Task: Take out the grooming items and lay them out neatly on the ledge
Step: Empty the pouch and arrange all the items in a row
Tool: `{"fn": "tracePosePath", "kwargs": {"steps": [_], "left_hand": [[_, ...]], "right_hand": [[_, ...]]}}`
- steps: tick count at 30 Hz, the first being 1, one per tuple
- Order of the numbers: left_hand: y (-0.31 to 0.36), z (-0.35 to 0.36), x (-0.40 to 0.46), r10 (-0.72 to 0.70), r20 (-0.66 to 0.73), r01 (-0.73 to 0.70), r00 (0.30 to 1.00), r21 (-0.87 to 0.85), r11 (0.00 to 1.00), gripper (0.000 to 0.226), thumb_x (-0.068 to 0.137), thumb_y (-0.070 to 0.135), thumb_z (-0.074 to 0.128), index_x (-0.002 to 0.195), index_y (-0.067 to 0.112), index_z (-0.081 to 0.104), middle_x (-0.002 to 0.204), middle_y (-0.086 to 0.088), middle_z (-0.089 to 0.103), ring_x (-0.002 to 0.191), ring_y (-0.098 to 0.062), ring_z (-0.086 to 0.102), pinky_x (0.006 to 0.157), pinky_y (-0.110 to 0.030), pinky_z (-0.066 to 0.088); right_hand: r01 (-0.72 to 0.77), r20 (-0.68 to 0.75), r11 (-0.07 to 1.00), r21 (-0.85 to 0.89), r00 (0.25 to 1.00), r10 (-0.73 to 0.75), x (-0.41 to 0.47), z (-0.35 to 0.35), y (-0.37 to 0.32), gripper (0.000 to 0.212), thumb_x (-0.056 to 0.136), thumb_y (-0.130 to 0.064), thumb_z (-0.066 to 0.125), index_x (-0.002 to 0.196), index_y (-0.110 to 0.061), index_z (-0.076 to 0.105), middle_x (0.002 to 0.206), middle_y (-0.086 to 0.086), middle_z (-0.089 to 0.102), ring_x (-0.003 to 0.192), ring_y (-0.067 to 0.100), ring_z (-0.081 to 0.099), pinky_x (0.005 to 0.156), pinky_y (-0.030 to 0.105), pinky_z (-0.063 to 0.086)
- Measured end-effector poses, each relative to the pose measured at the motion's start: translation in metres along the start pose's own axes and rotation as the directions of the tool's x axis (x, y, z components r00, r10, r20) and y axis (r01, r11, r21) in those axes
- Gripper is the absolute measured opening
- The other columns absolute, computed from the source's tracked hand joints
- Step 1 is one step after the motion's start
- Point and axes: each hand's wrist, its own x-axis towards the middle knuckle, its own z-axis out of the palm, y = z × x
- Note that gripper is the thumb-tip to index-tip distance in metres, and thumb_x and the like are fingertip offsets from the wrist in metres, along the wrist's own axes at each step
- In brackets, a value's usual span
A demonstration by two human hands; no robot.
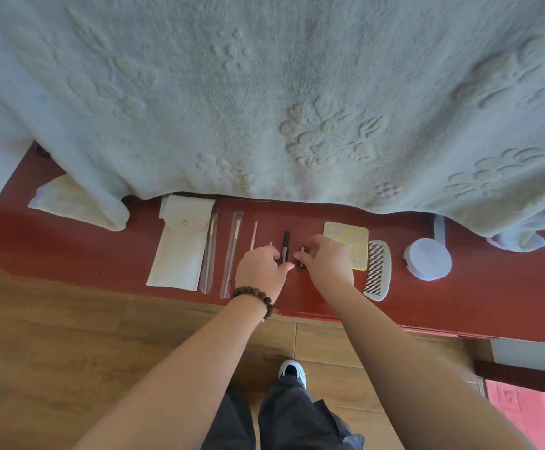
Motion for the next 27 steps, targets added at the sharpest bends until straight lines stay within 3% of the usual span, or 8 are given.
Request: {"fn": "tracePosePath", "kwargs": {"steps": [5, 12, 18, 21, 27], "left_hand": [[0.006, -0.013, -0.014, 0.041, -0.022, -0.041, 0.999, -0.002, 0.999, 0.041, 0.089, 0.037, 0.060, 0.122, 0.013, 0.062, 0.114, -0.005, 0.069, 0.105, -0.018, 0.064, 0.089, -0.035, 0.053], [0.015, -0.026, -0.040, 0.189, -0.125, -0.174, 0.974, 0.124, 0.977, 0.043, 0.093, 0.038, 0.050, 0.128, 0.013, 0.058, 0.123, -0.003, 0.064, 0.118, -0.020, 0.055, 0.091, -0.032, 0.050], [0.027, -0.027, -0.060, 0.325, -0.099, -0.302, 0.941, 0.194, 0.933, 0.047, 0.093, 0.038, 0.051, 0.131, 0.010, 0.053, 0.127, -0.005, 0.061, 0.121, -0.021, 0.053, 0.098, -0.033, 0.047], [0.030, -0.023, -0.064, 0.357, -0.063, -0.339, 0.932, 0.196, 0.920, 0.049, 0.093, 0.038, 0.050, 0.134, 0.012, 0.050, 0.132, -0.005, 0.057, 0.126, -0.021, 0.049, 0.103, -0.034, 0.043], [0.037, -0.008, -0.070, 0.431, -0.007, -0.424, 0.902, 0.163, 0.891, 0.047, 0.091, 0.036, 0.055, 0.130, 0.009, 0.054, 0.123, -0.008, 0.062, 0.114, -0.023, 0.057, 0.094, -0.036, 0.050]], "right_hand": [[0.087, -0.026, 0.996, -0.005, 0.996, -0.087, -0.012, -0.014, 0.002, 0.027, 0.089, -0.027, 0.061, 0.110, -0.011, 0.065, 0.104, 0.008, 0.068, 0.094, 0.023, 0.062, 0.073, 0.027, 0.046], [0.197, -0.087, 0.979, -0.045, 0.976, -0.201, -0.041, -0.042, 0.021, 0.028, 0.093, -0.025, 0.055, 0.117, -0.014, 0.063, 0.125, 0.002, 0.059, 0.113, 0.020, 0.054, 0.089, 0.027, 0.041], [0.122, -0.176, 0.992, -0.023, 0.976, -0.124, -0.071, -0.057, 0.051, 0.026, 0.091, -0.021, 0.055, 0.115, -0.014, 0.063, 0.121, -0.001, 0.059, 0.102, 0.018, 0.058, 0.088, 0.032, 0.047], [0.076, -0.226, 0.997, -0.025, 0.971, -0.080, -0.086, -0.060, 0.064, 0.025, 0.091, -0.019, 0.056, 0.113, -0.014, 0.065, 0.119, 0.001, 0.060, 0.111, 0.021, 0.053, 0.090, 0.031, 0.043], [-0.027, -0.274, 1.000, -0.012, 0.961, 0.022, -0.120, -0.067, 0.095, 0.023, 0.090, -0.016, 0.057, 0.111, -0.012, 0.066, 0.113, 0.001, 0.060, 0.103, 0.020, 0.056, 0.081, 0.023, 0.042]]}}
